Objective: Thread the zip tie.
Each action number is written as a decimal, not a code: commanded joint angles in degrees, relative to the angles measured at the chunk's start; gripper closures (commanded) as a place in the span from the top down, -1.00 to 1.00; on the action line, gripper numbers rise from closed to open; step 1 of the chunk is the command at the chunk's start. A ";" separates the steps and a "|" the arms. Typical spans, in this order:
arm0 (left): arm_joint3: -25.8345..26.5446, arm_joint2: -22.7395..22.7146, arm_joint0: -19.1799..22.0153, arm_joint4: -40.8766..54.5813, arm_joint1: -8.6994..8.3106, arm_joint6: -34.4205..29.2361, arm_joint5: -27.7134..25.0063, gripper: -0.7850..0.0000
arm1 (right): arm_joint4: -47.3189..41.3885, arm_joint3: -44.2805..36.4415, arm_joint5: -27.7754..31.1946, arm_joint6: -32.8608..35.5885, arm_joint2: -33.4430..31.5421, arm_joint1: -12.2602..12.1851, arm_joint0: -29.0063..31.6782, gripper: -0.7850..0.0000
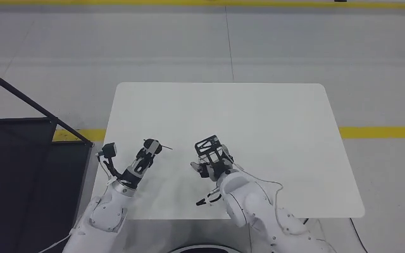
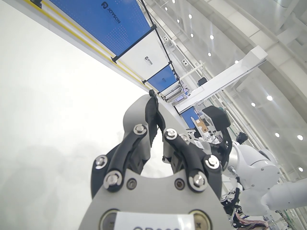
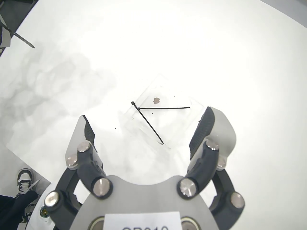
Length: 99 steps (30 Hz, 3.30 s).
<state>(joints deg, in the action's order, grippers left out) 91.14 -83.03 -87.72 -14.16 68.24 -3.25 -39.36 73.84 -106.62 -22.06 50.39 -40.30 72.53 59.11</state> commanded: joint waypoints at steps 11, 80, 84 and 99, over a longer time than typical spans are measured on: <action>0.00 0.00 0.00 0.00 0.00 0.00 0.00 -1.00 | 7.32 7.62 -5.05 16.62 8.61 6.24 -10.79 0.50; 1.08 0.48 0.27 -1.03 -0.03 -2.29 1.97 -1.00 | 35.72 0.95 0.90 13.74 -4.90 20.14 5.63 -1.00; 1.17 1.00 1.35 -1.85 -0.24 -6.54 1.81 -1.00 | 36.90 -7.15 6.15 1.25 -7.41 18.36 14.33 -1.00; -0.97 4.23 7.83 -3.39 -0.59 -16.89 1.52 -1.00 | 15.11 -16.98 34.64 -30.50 -25.89 13.36 33.84 -1.00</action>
<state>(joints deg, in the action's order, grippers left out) 90.14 -78.77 -79.83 -17.54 67.65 -20.21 -37.65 89.07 -123.62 12.31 19.70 -66.13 85.90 92.96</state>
